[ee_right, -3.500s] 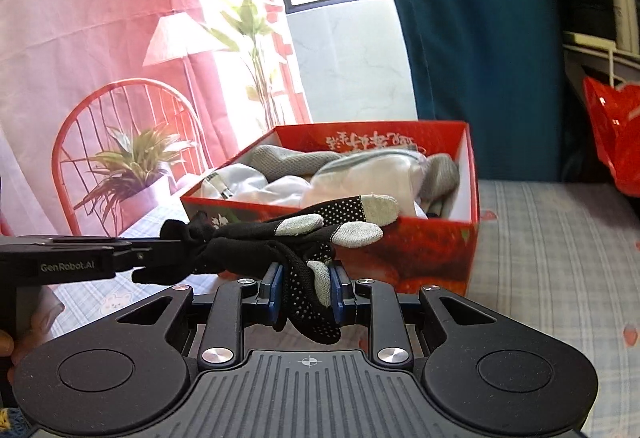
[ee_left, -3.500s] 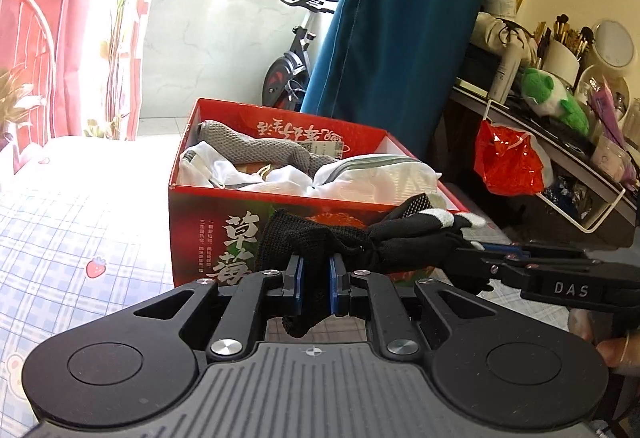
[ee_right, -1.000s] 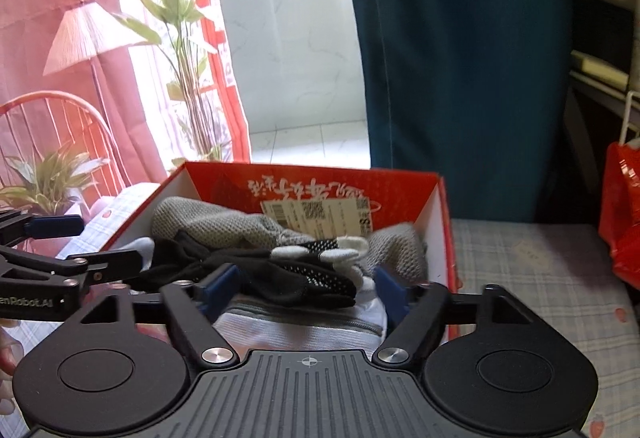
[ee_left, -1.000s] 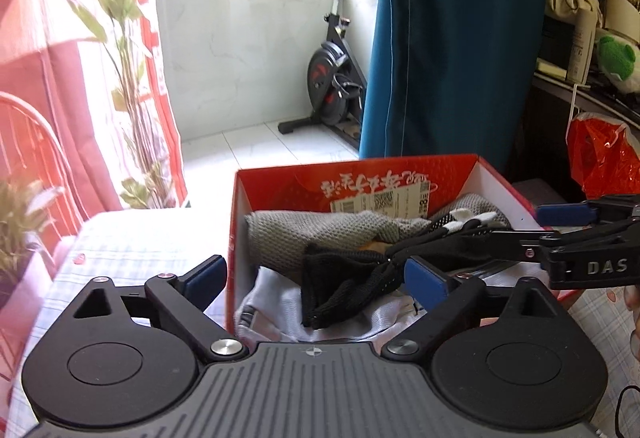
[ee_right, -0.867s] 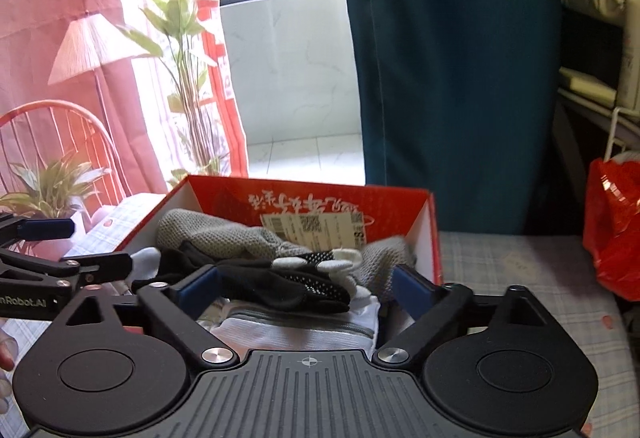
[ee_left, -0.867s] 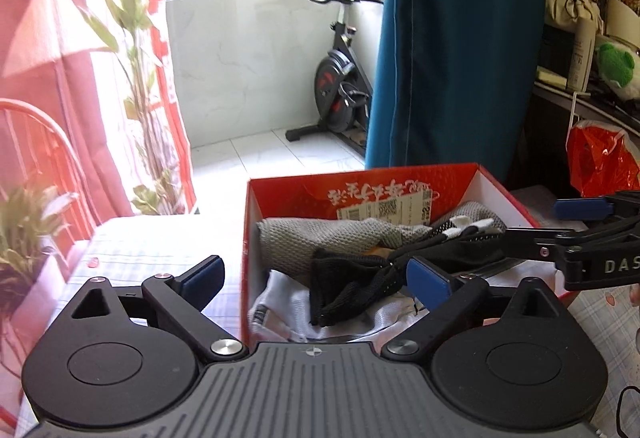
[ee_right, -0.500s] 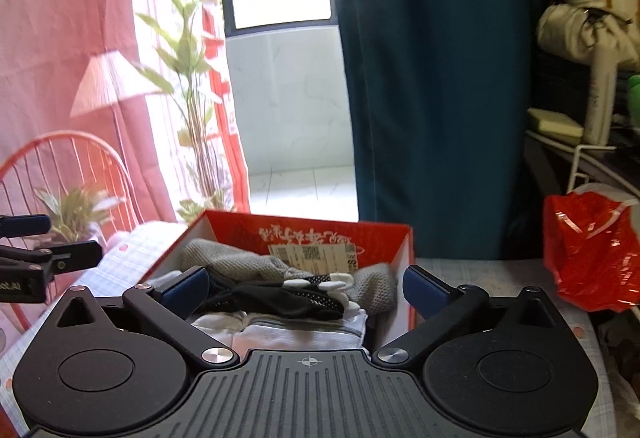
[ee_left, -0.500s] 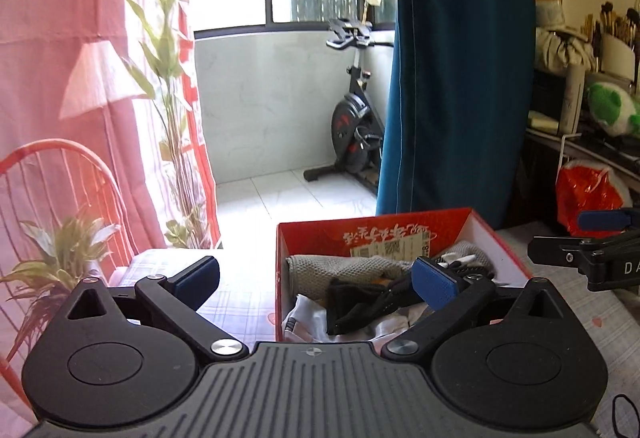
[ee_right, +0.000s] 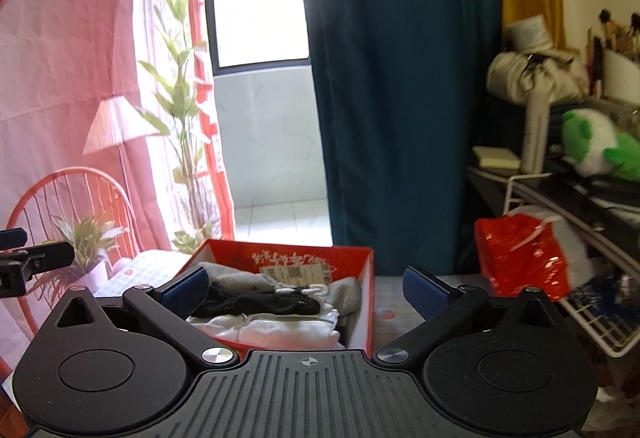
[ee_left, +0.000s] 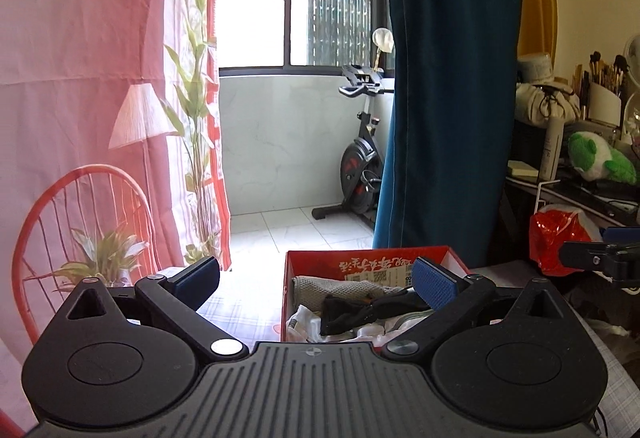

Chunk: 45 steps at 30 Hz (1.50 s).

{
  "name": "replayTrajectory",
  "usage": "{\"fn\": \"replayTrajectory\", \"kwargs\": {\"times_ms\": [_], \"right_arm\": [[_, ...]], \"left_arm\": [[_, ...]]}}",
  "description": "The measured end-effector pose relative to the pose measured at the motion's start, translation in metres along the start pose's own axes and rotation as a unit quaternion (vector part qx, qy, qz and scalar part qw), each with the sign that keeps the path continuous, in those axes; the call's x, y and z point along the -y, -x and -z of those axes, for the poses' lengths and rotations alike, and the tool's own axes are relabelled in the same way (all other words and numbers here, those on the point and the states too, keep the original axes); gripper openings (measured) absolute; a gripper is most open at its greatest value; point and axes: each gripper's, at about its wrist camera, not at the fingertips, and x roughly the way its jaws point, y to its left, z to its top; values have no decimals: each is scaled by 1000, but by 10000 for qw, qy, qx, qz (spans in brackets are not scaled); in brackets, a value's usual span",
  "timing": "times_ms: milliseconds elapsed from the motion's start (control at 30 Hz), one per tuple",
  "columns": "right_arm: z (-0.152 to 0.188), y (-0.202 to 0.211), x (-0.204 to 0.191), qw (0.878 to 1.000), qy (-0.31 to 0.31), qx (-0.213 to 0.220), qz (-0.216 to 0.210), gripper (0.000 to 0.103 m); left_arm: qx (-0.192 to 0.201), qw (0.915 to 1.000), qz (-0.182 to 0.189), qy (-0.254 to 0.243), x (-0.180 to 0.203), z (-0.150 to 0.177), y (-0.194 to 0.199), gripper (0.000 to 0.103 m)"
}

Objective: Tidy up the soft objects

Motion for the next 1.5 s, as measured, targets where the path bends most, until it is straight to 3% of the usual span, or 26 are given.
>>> {"fn": "replayTrajectory", "kwargs": {"times_ms": [333,700,1500], "right_arm": [[-1,42,8,9995,-199,225,81,103],[3,38,2,9997,-119,145,127,103],[4,42,1,9998,-50,179,107,103]], "left_arm": [[319,9987,-204,-328,16,-6,30,103],[70,9999,-133,-47,15,-2,29,103],[-31,9999,-82,-60,15,4,29,103]]}}
